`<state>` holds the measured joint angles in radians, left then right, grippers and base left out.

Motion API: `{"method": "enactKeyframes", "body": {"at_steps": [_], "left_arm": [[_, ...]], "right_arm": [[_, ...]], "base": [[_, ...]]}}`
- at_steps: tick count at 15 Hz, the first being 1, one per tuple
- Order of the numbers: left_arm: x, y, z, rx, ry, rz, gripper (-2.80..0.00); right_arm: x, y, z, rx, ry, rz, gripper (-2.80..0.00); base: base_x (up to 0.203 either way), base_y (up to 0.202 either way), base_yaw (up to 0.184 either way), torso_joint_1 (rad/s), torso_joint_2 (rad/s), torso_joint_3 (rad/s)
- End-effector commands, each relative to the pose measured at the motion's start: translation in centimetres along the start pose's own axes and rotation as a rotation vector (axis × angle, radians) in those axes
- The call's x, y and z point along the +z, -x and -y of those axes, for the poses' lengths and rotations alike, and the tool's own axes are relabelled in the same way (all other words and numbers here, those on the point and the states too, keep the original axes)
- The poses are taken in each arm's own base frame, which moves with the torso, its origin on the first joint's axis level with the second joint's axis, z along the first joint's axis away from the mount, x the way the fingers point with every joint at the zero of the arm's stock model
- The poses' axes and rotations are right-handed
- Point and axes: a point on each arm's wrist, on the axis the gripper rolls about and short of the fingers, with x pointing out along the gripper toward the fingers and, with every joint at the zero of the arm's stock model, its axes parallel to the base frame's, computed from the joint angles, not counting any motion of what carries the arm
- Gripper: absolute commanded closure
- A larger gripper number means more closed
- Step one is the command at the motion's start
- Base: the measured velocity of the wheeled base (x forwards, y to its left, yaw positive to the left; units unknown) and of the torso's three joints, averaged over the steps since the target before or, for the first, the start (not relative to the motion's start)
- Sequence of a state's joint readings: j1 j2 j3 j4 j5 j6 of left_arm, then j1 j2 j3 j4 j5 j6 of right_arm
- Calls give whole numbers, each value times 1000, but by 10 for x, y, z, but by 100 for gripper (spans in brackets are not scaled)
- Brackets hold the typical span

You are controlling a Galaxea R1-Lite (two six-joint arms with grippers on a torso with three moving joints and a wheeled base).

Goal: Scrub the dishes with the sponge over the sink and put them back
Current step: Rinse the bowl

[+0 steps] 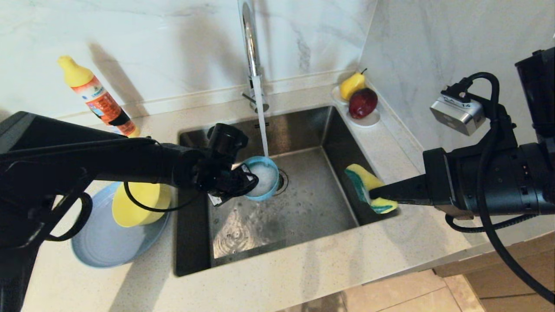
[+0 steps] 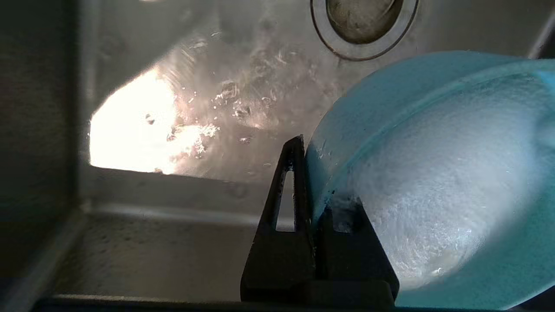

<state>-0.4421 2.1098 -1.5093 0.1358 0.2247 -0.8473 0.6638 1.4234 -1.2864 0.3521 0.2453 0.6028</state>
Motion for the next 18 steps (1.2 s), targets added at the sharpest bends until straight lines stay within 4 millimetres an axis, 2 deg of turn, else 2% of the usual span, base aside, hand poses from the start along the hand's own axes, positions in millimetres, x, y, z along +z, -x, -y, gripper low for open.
{"method": "enactKeyframes", "body": {"at_steps": [1,5,10,13,18], "left_arm": [[10,26,-1,7,-4,77,0],[33,55,-10,36,-30,260,0],[44,93,-15,-67,-120,457,0],[48,107,-21,-89,-143,581,0],[51,110,-31,-136,-227,784,0]], "right_arm": [[-1,0,1,0,-4,-6,0],[-2,6,-1,7,-1,4,0],[-2,7,-1,10,0,9,0],[-1,8,-2,11,-1,10,0],[-1,7,-2,10,1,11,0]], "base": [[0,0,0,0,0,0],[0,0,0,0,0,0],[0,0,0,0,0,0],[0,0,0,0,0,0],[0,0,0,0,0,0]]}}
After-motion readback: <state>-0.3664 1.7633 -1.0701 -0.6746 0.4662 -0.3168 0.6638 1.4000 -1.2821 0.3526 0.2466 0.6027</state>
